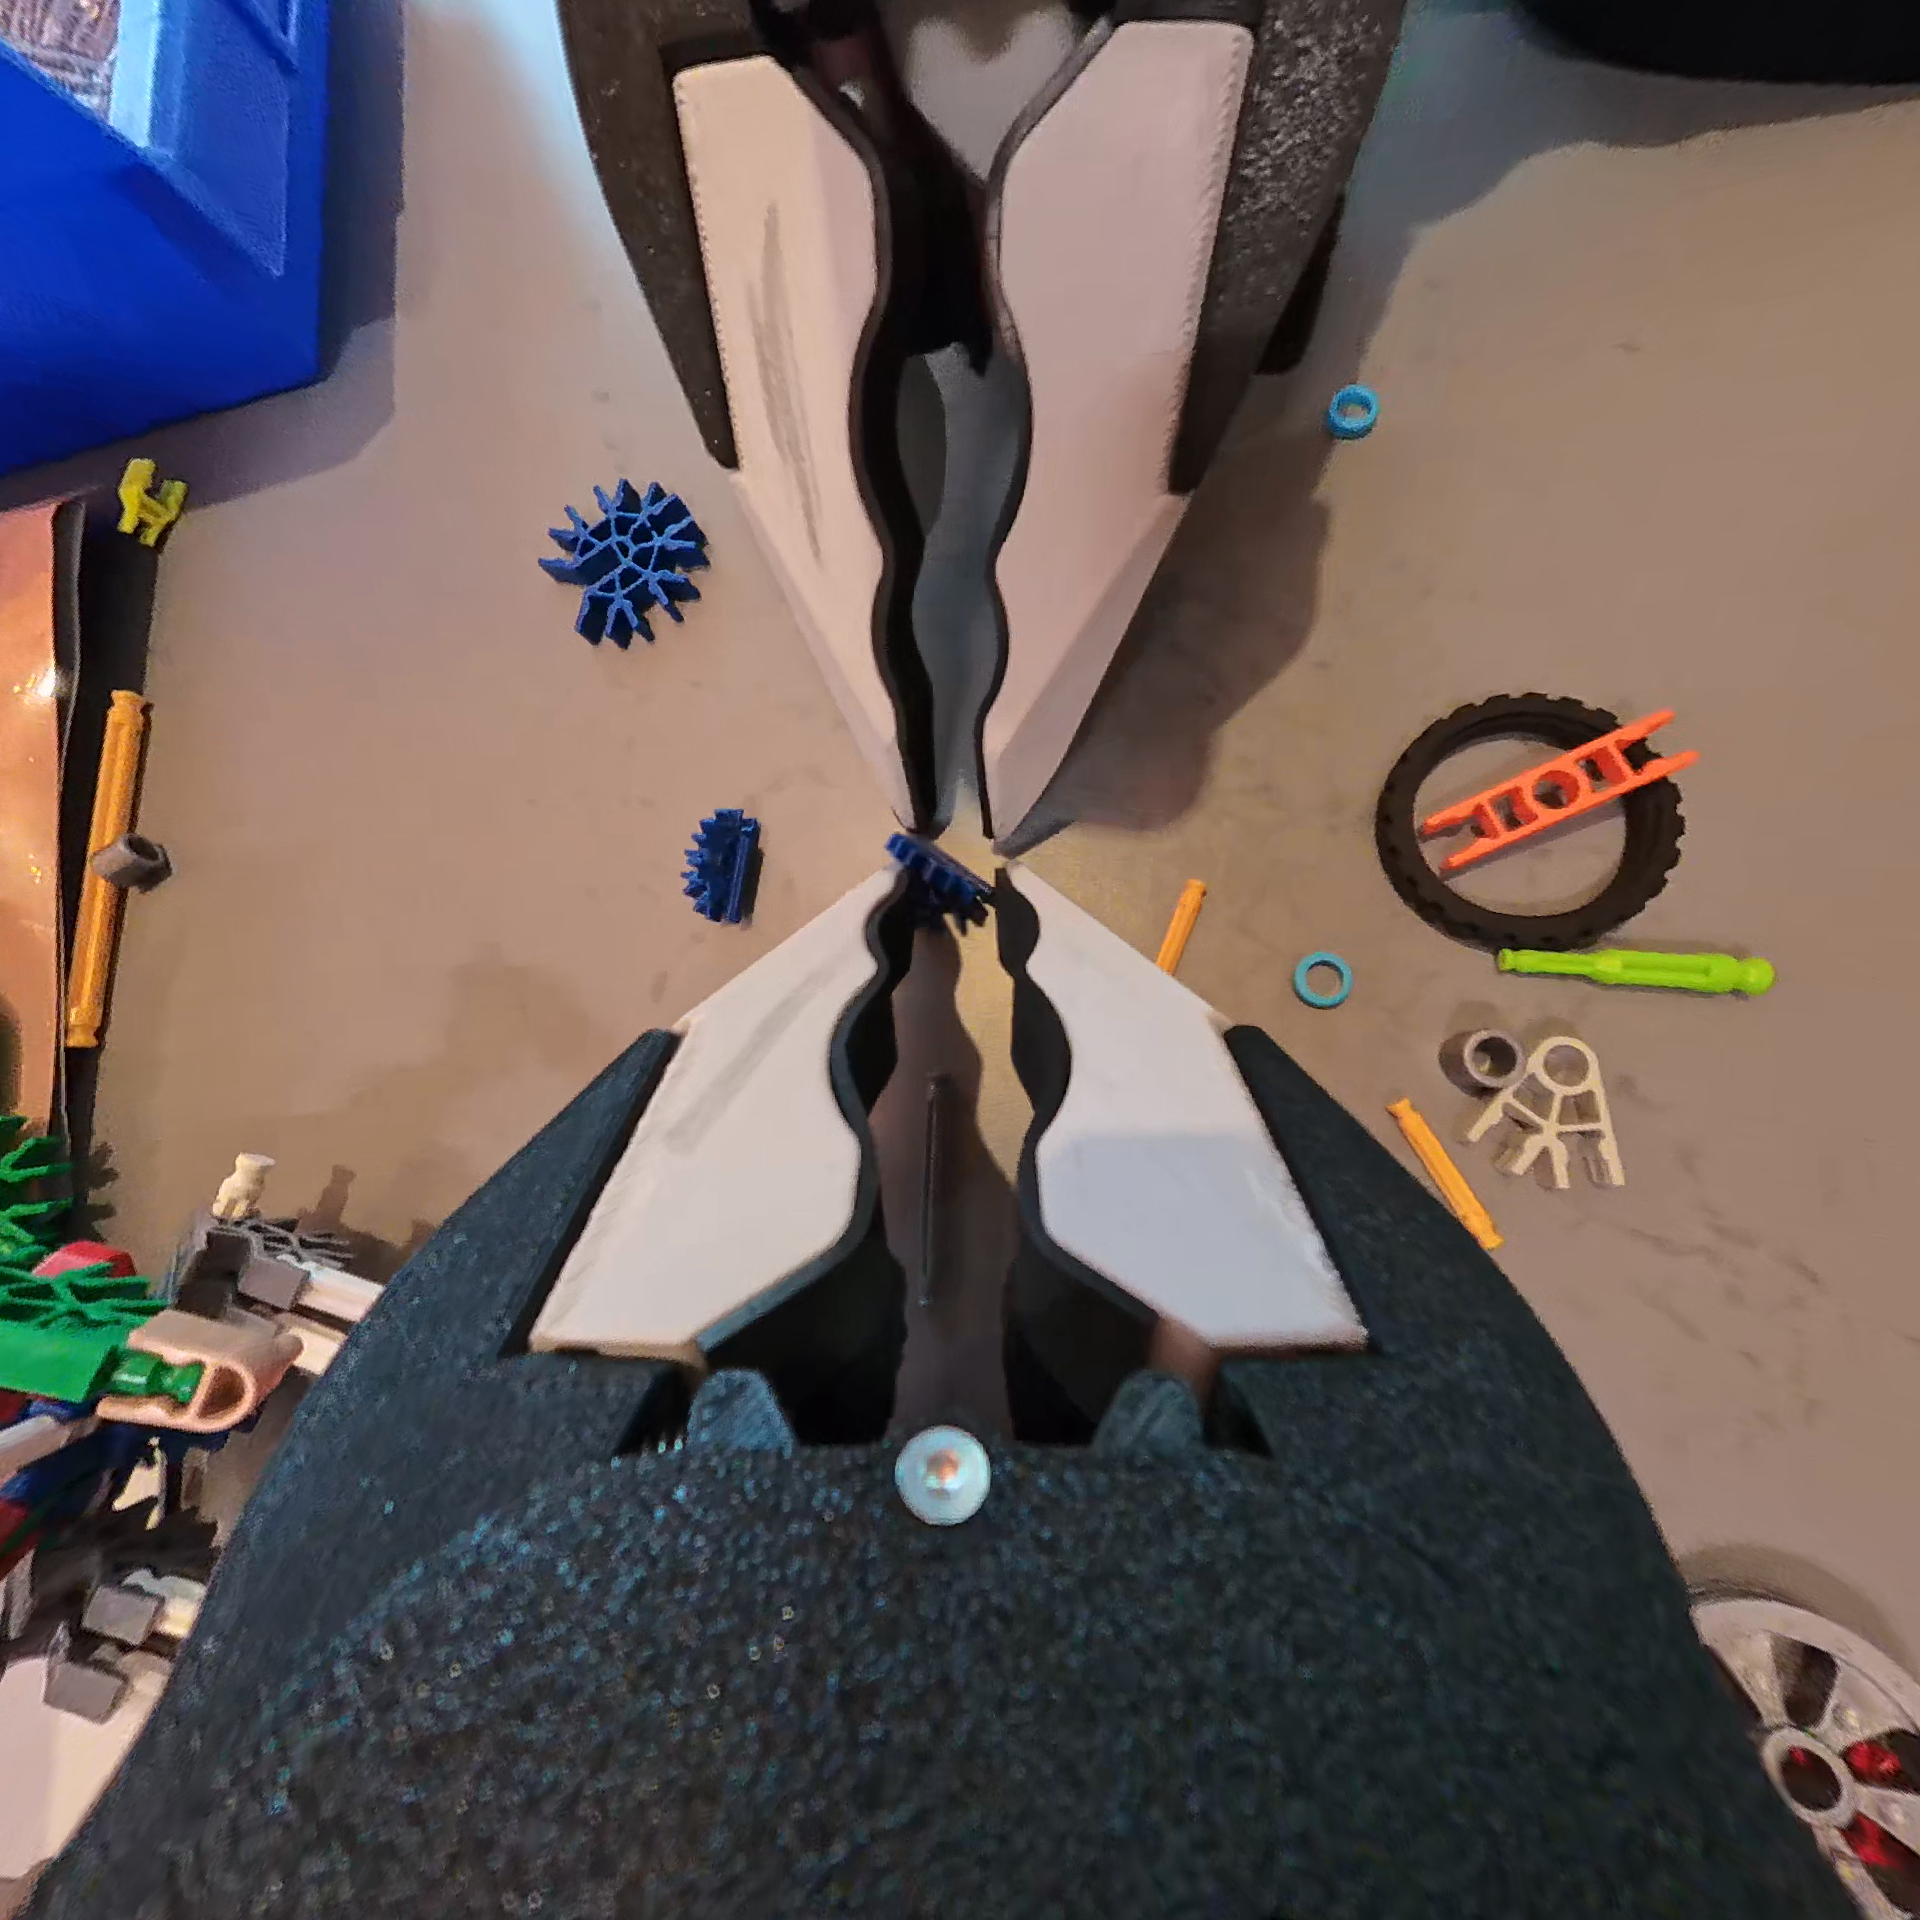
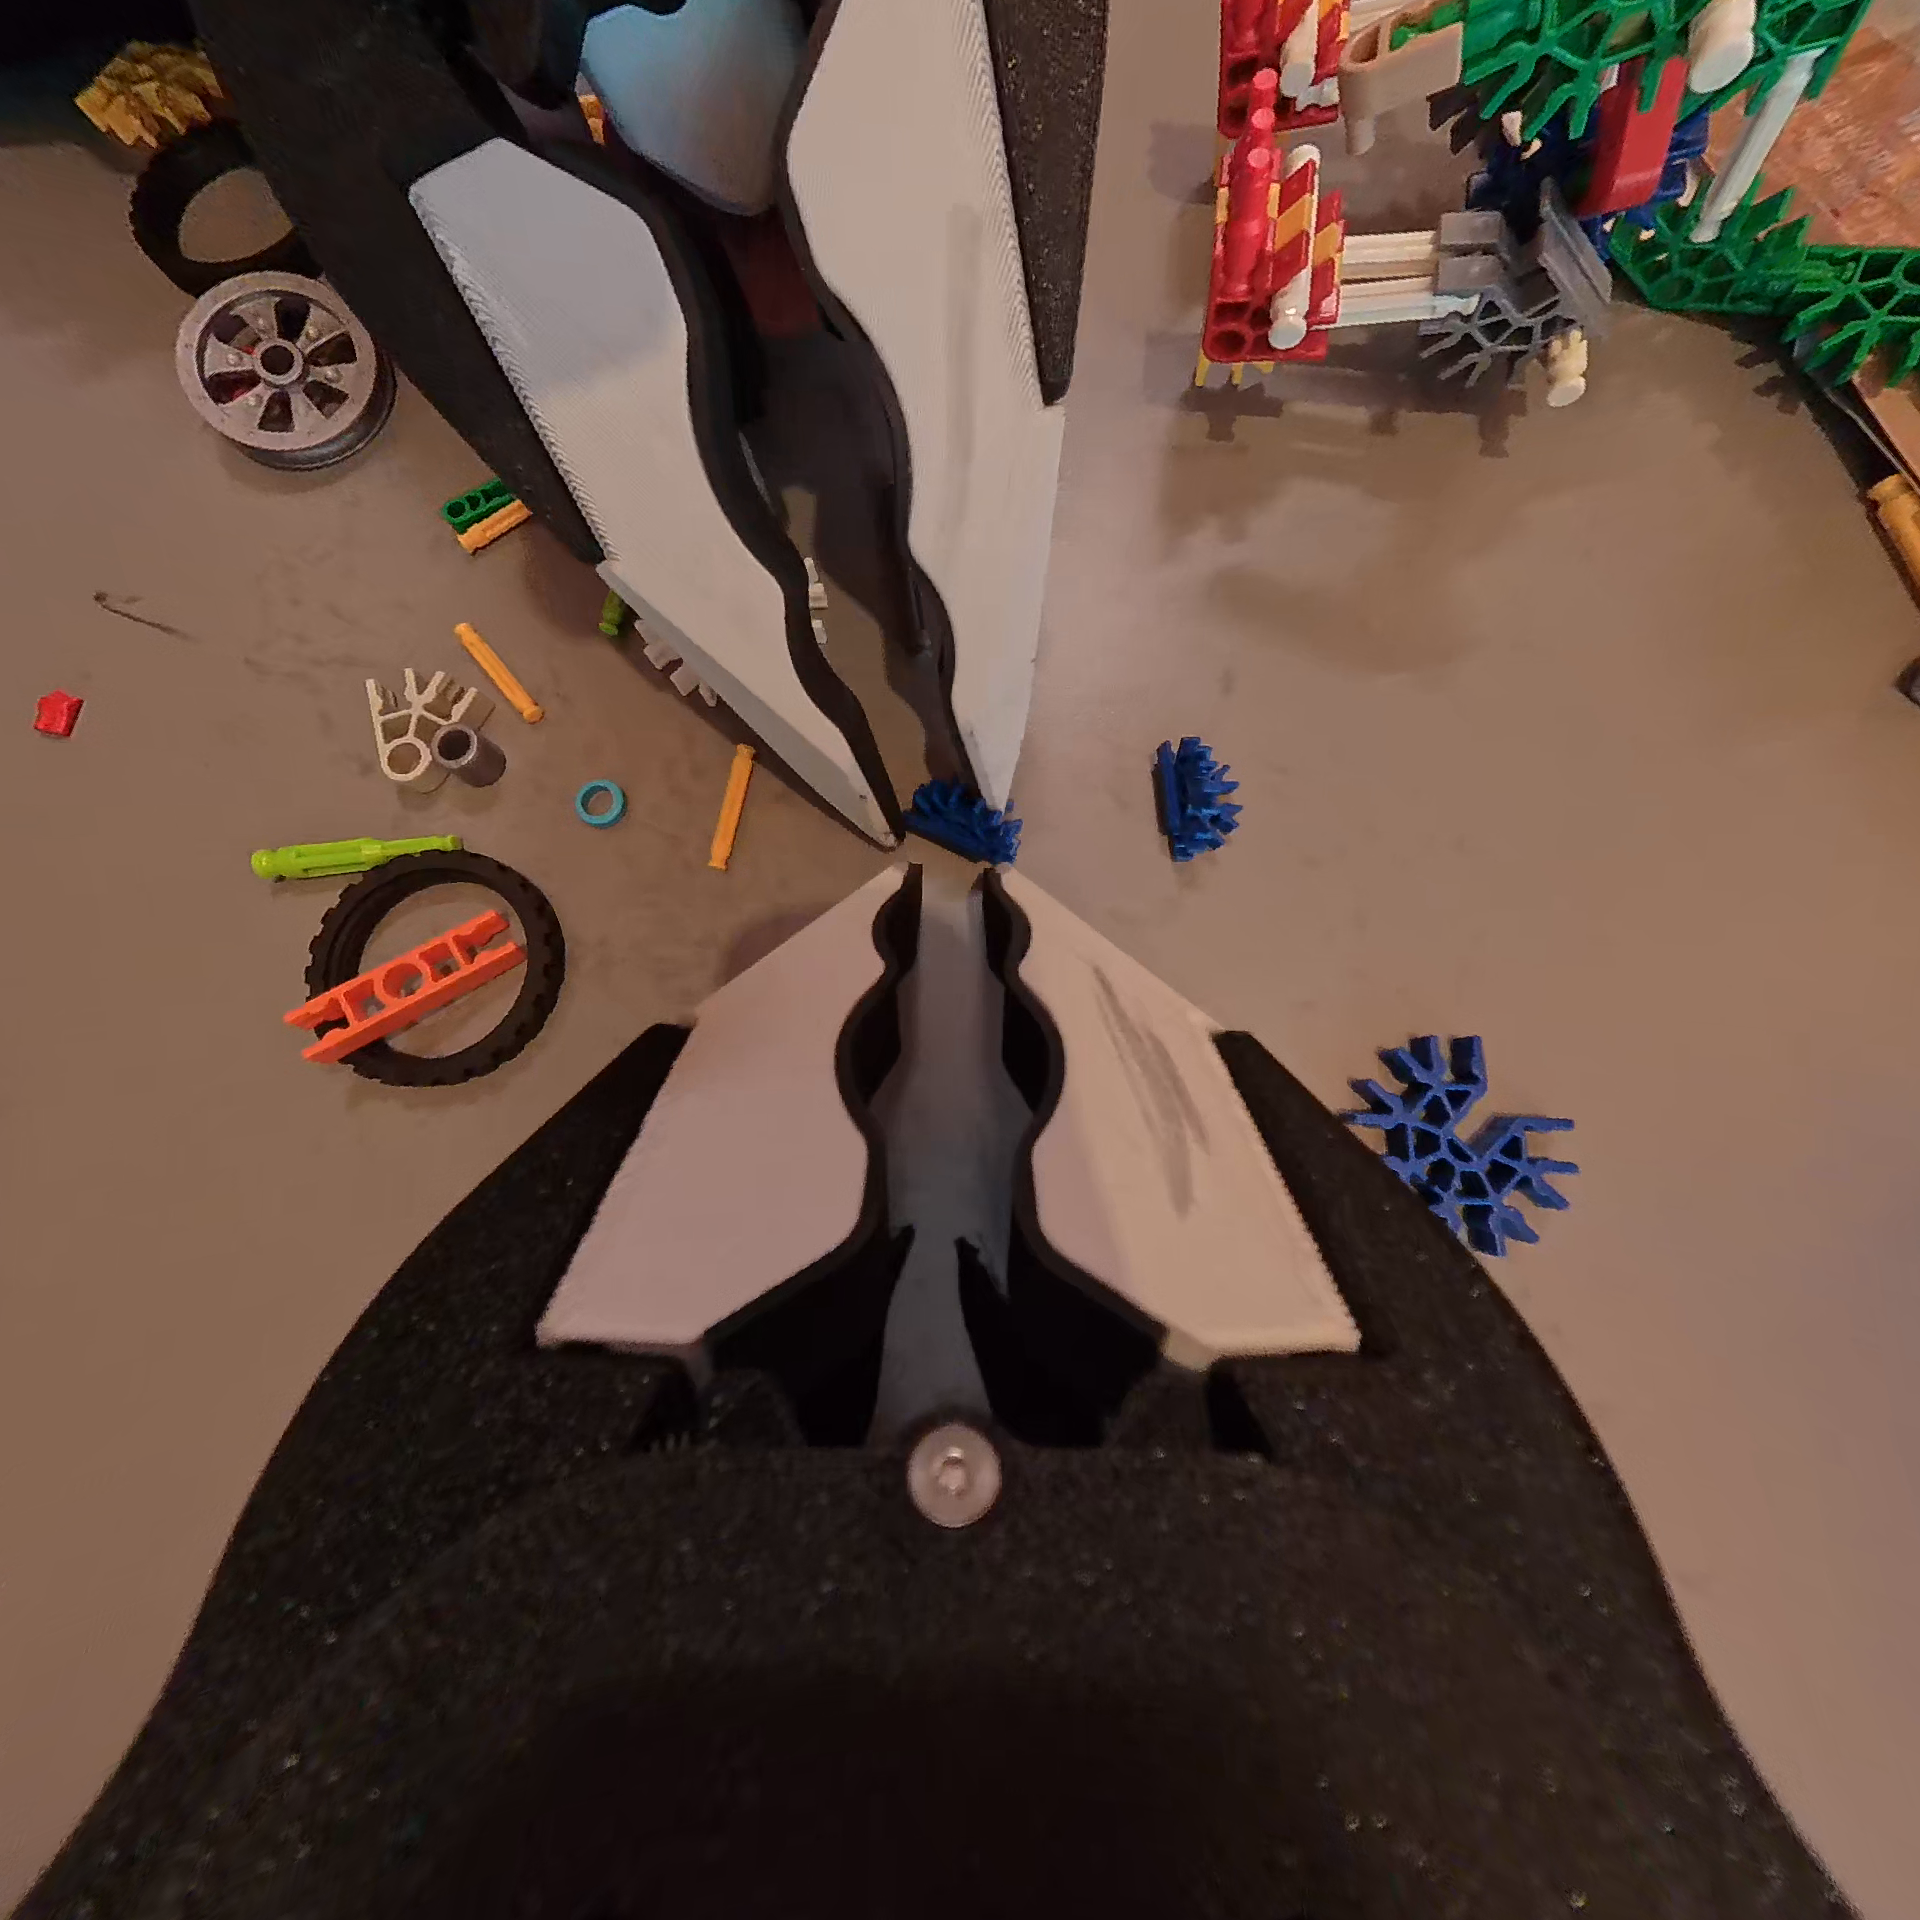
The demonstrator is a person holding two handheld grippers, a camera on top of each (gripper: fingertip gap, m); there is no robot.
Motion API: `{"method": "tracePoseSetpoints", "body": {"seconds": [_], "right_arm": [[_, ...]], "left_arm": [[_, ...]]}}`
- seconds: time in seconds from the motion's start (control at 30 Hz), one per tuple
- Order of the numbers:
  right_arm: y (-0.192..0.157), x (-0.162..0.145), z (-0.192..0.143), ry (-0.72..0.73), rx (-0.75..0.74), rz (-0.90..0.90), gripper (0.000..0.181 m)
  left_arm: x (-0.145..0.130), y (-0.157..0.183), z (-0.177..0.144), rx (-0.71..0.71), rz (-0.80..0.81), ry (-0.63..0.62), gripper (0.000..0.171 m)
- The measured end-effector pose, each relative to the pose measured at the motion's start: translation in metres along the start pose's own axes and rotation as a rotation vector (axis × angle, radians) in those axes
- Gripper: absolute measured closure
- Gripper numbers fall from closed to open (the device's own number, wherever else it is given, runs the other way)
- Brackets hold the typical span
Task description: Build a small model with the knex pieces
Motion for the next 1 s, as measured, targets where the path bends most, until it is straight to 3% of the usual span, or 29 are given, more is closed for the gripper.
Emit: {"method": "tracePoseSetpoints", "body": {"seconds": [1.0], "right_arm": [[-0.0035, 0.0016, 0.001, 0.006, -0.011, -0.05, 0.174]], "left_arm": [[-0.0072, -0.0002, -0.0046, 0.005, 0.081, 0.012, 0.162]]}}
Point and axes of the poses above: each gripper's, where its closed fingertips meet, z out along the fingers, x out of its top, y = z × x across the jaws, the point moved 9 cm from there along -z, back along the fingers, and after that the axes turned 4 degrees about -x, right-handed, at the moved point
